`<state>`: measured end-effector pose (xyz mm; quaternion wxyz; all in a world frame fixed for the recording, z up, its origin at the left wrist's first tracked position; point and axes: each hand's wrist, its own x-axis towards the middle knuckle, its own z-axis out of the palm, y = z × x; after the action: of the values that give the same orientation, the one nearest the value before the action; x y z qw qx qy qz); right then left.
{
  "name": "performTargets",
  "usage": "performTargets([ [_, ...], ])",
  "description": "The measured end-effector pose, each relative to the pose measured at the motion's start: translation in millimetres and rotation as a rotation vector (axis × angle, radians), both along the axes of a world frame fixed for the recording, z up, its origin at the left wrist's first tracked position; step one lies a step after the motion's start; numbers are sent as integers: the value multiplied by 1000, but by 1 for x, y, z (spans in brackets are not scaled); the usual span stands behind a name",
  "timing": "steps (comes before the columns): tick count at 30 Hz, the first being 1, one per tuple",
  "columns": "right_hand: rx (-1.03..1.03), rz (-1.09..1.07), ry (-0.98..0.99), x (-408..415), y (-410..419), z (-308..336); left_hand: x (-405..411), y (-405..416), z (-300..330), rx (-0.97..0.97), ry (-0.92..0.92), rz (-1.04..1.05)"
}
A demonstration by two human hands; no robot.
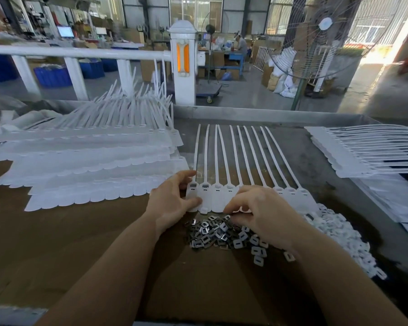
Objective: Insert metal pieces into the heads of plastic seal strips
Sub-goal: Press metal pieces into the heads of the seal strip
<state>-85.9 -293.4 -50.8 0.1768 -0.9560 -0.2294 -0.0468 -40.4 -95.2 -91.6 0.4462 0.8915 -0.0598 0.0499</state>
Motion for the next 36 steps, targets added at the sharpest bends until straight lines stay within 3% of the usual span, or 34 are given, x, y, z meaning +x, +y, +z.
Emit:
performTargets([
  [7,-113,18,50,1,2,1,-2,-2,2,110,-6,29],
  [20,9,1,-14,6,4,-8,-3,-2,3,154,-7,14],
  [28,233,-113,-44,11,3,-2,-4,0,5,67,-1,-17],
  [36,223,-235,-159,26,11,-3,-5,1,4,43,-5,-27],
])
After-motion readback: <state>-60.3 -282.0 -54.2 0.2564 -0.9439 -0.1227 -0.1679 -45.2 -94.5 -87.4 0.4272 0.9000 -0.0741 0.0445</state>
